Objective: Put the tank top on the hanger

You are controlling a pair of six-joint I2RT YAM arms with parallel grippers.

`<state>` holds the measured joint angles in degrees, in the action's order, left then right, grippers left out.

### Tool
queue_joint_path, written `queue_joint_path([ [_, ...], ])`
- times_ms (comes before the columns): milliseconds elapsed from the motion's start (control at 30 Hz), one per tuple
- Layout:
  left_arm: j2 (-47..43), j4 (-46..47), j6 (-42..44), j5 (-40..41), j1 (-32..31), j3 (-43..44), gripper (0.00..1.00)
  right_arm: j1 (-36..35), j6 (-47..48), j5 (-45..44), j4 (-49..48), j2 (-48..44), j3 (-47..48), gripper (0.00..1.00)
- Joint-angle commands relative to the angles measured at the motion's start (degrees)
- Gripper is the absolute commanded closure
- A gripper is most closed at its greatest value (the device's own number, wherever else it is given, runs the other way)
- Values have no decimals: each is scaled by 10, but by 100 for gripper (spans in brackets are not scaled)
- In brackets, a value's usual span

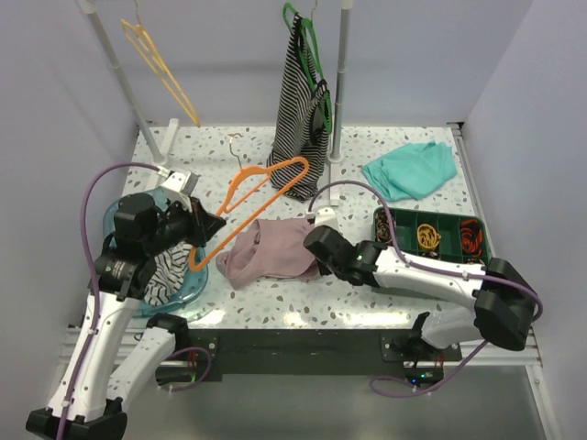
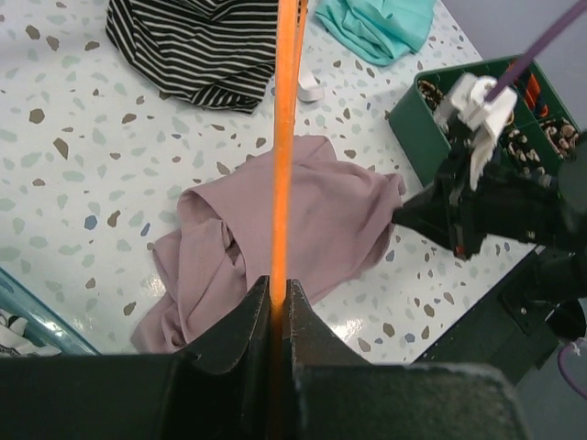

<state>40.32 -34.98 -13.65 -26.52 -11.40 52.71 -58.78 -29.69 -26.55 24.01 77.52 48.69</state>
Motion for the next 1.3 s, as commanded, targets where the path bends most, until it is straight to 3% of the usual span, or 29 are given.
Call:
queue_joint_path([
  [0,-20,-17,23,-27,-3,17,100,63,34,14,-6,34,50,100],
  [433,-69,-63,26,-61,-4,-9,100,189,73,115,-20,128,135,100],
  [633,-48,-58,34,-75,-40,0,100,234,80,146,-18,146,156,100],
  [733,-21,-64,40,-48,-85,7,100,249,80,156,-15,154,166,100],
  [933,42,-92,51,88,-226,37,100,264,74,166,-20,166,173,100],
  [1267,64,-99,54,206,-250,61,100,264,76,169,-7,143,149,100],
])
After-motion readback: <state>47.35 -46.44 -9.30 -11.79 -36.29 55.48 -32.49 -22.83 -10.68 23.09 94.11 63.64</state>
